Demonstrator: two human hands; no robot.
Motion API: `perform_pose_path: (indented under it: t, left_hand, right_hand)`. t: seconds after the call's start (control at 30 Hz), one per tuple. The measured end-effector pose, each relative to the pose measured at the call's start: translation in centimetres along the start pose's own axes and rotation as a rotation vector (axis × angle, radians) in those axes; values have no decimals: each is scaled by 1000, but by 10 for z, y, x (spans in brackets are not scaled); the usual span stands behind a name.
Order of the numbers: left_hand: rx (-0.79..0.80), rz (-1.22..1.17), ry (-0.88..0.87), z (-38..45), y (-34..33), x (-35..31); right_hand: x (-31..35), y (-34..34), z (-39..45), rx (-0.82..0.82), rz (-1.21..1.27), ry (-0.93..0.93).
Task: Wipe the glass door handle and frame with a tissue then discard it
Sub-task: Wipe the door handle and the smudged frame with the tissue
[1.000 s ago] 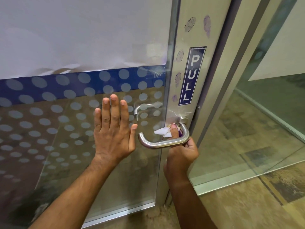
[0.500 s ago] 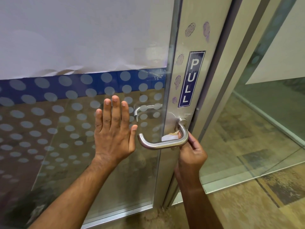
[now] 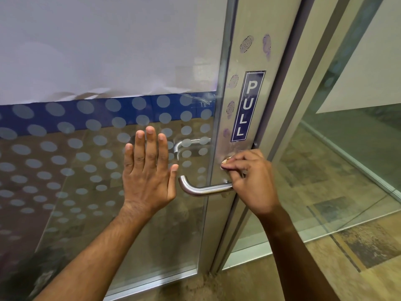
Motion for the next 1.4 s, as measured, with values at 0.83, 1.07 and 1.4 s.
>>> perform_pose_path:
  t: [0.83, 1.07, 1.4]
  left_hand:
    - [4, -10, -5, 0, 0, 0]
    - [6, 1, -4, 0, 0, 0]
    - [44, -16, 2, 2, 9, 2]
  right_hand:
    - [-3, 9, -24, -203, 42, -390]
    - [5, 2, -13, -110, -167, -324]
    - [-5, 20, -20, -369, -9, -301]
Point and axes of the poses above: each hand's wrist, its own z-axis towards the middle knuckle, its own y-axis out of the back of the hand, x = y × z, the point moved 7 cm from there along z, towards the middle knuckle, and after that the axes turned 11 degrees about z, right-handed, at the moved point
